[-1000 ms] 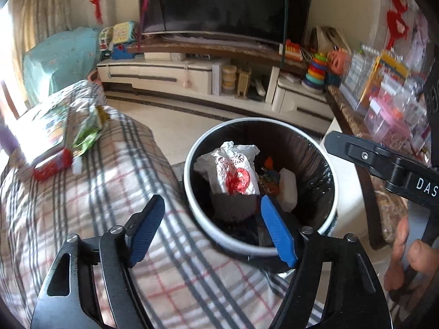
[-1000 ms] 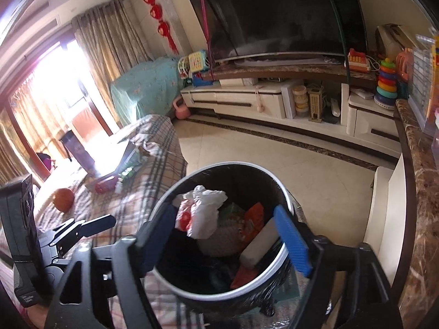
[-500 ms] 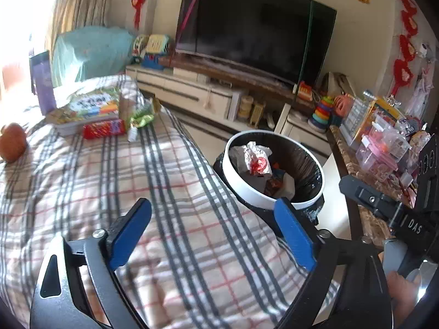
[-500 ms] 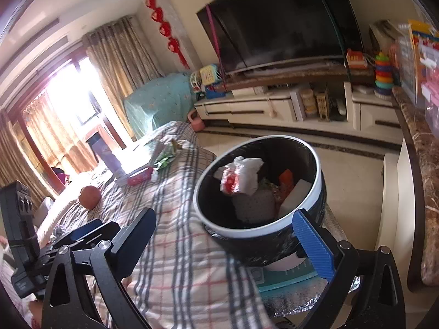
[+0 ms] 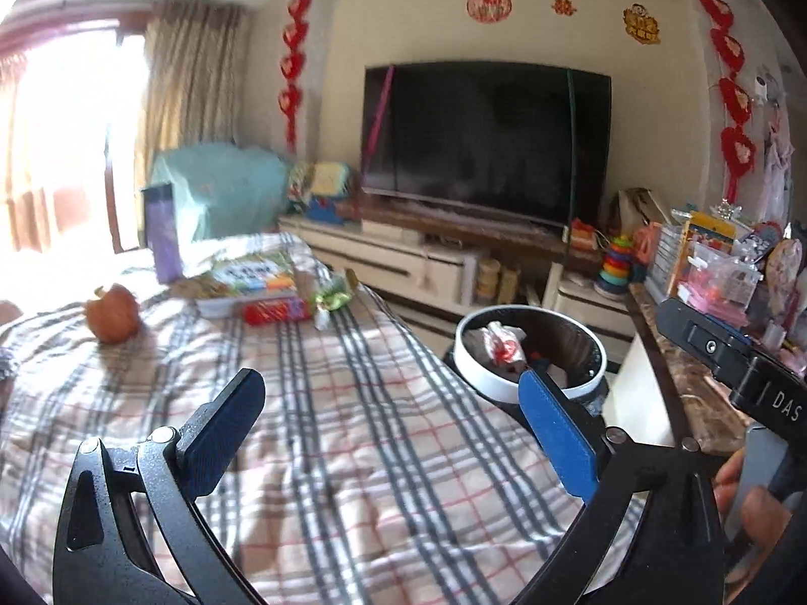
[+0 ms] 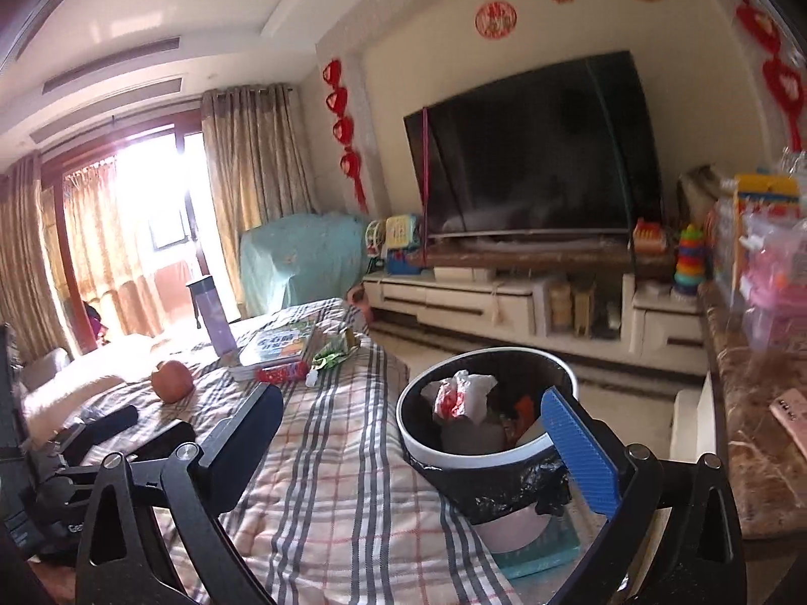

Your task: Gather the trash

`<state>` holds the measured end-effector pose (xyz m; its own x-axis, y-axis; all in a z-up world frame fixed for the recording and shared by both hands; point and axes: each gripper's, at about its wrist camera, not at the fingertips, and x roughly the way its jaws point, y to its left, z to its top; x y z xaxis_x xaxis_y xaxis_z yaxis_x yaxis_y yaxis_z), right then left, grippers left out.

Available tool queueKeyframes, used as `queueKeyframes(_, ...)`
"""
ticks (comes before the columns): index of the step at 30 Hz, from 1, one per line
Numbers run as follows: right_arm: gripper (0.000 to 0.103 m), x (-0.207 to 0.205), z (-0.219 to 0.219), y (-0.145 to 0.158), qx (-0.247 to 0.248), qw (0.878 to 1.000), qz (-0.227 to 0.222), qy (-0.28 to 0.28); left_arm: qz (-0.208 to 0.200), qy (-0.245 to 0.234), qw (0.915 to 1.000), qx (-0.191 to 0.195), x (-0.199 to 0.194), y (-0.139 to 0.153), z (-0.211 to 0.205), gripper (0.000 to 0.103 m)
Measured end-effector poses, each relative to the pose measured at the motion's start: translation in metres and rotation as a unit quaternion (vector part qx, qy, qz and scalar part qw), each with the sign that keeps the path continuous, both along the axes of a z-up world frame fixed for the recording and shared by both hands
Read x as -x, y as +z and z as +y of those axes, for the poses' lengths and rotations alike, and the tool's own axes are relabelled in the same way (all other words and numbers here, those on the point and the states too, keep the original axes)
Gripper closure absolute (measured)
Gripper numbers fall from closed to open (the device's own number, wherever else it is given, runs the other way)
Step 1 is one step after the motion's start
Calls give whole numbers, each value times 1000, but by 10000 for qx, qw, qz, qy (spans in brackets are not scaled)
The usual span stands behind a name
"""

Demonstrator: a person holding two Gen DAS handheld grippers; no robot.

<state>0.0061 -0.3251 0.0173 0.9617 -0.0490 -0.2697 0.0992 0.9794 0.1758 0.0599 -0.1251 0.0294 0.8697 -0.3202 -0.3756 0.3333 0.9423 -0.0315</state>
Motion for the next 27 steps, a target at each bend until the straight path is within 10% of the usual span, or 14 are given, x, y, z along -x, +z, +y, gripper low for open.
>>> queueKeyframes(27,0,17,20,-36,488,9975,63,-509,-205,591,9977,-247,24,-25,19,0)
